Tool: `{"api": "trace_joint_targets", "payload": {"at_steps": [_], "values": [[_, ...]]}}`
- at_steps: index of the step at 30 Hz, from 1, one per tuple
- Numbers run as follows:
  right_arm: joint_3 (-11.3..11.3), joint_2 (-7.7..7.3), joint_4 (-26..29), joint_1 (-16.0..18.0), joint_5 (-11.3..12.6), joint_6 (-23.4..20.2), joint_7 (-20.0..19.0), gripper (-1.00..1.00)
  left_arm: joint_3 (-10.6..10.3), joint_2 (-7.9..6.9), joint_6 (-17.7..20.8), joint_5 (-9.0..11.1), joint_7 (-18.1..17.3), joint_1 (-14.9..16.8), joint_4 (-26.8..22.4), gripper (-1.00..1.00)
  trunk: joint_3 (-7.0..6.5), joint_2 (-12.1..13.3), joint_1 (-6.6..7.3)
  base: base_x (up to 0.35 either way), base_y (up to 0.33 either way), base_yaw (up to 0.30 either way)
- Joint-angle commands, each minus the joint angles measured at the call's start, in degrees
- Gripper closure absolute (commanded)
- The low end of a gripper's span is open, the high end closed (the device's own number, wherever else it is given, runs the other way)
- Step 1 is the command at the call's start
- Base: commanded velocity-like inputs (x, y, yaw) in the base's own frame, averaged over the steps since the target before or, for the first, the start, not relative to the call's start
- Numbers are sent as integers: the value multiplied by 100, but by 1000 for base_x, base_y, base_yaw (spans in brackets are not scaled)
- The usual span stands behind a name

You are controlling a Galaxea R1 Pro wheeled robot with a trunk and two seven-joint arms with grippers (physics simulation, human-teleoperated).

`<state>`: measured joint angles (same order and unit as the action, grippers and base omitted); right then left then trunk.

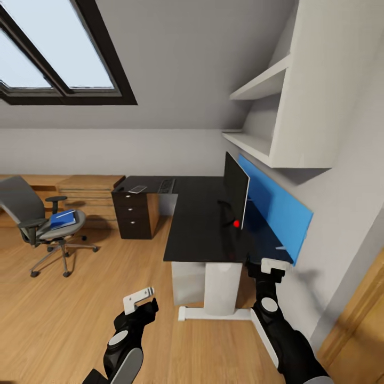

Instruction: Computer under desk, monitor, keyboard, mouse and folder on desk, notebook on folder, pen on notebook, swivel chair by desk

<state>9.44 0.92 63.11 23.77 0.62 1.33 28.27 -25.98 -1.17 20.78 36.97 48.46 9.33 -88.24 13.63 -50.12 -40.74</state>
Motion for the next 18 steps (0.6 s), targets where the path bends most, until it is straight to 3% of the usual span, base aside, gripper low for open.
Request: {"api": "trace_joint_targets", "payload": {"at_steps": [1, 5, 10, 14, 18], "values": [[6, 1, -10, 5, 8, 15, 30, -100, -13, -4, 23, 31, 43, 7, -9, -100, 8, -6, 3, -335, 0, 0], [6, 4, -46, 5, 9, 24, 27, -100, -13, 0, 25, 52, 47, 7, 11, -100, 8, -6, 3, -320, 0, 0], [31, 46, -209, 5, 7, 179, 33, -100, -13, 0, 19, 53, 70, 5, 136, -100, 8, -6, 3, -133, 0, 0], [29, 184, -549, 5, 2, 270, 26, -100, -15, -10, -21, 53, 59, 6, 558, -100, 8, -6, 3, -32, 0, 0], [46, 285, -1551, 5, -4, 671, -39, -100, -15, -8, -451, 47, 42, 4, 1492, -100, 8, -6, 3, -10, 0, 0]]}}
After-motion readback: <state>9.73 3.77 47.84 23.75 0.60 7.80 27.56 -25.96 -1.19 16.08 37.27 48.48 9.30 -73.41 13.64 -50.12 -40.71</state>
